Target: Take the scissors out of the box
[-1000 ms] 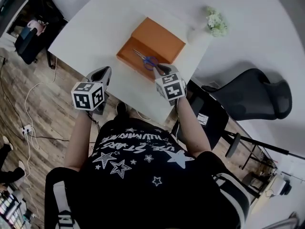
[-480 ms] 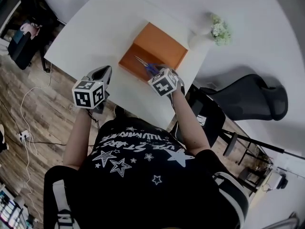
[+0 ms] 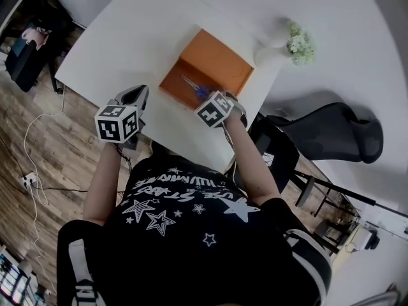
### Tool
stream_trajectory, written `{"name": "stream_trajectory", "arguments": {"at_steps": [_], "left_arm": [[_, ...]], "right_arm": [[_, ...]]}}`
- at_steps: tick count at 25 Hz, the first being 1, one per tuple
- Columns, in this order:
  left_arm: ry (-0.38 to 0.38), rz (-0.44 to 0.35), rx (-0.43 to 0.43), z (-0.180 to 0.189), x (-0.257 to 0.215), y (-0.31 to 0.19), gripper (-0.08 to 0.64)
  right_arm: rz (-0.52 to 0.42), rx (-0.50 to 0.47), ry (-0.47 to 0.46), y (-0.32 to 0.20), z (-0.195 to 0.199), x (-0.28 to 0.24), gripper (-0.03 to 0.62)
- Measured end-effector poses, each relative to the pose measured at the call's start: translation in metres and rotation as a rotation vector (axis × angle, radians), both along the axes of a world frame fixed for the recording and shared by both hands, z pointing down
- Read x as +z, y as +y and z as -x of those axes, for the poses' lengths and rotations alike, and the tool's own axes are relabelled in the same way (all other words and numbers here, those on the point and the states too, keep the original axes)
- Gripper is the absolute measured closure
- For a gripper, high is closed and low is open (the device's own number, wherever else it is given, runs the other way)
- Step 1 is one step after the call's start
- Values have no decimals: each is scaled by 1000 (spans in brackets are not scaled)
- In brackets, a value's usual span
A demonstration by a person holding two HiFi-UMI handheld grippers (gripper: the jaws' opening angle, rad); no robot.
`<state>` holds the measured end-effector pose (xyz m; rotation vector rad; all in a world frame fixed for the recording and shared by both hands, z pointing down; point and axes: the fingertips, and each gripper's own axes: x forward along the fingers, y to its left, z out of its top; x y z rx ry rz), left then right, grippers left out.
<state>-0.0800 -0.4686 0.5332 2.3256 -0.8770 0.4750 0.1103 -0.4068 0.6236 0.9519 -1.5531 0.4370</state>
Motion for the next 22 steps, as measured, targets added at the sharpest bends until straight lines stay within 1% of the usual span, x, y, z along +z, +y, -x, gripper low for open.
{"name": "stream_trajectory", "arguments": {"at_steps": [5, 7, 10, 13, 22], "left_arm": [[1, 10, -8, 0, 4, -5, 541], [3, 12, -10, -2, 6, -5, 541], [5, 18, -9, -5, 8, -8, 541], [2, 20, -5, -10, 10, -8, 541], [-4, 19, 9, -17, 11, -4, 541]], "right_arm": [[42, 4, 12, -3, -3, 6, 453], [69, -5, 1, -1, -3, 8, 453], [120, -38, -29, 0, -1, 11, 479], [150, -54, -45, 0, -2, 13, 485], [142, -83, -39, 2, -3, 13, 491]]}}
